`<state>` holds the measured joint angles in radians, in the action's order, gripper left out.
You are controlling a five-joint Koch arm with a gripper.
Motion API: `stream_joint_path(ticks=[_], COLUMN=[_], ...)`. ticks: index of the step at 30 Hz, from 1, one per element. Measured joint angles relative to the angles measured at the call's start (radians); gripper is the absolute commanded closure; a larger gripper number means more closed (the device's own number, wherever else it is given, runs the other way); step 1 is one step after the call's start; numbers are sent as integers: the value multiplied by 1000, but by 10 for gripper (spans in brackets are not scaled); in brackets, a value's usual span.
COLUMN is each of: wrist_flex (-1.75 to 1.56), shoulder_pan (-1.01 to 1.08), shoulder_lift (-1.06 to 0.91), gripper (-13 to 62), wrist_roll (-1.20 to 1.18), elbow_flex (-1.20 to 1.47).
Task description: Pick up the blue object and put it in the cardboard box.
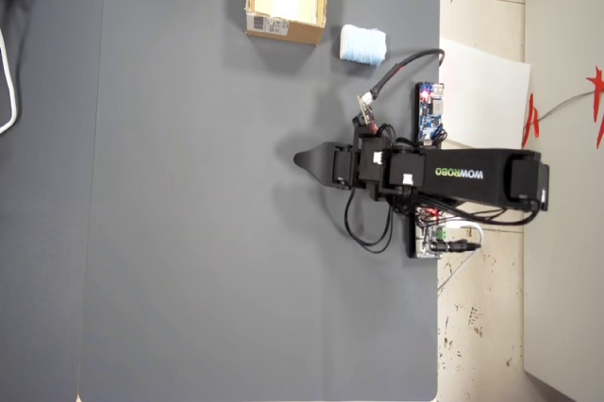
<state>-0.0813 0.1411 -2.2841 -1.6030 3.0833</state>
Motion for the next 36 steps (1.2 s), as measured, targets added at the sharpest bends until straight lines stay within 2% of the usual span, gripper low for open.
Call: stream_joint_path(ticks=[12,17,24,36], wrist_flex=[-43,-35,204,655], shoulder_pan=[193,293,426,749], shoulder_lift=[0,0,15,175], gripper=[158,164,164,182], wrist_roll=[207,308,357,354], elbow_flex=[-31,-149,-351,-703])
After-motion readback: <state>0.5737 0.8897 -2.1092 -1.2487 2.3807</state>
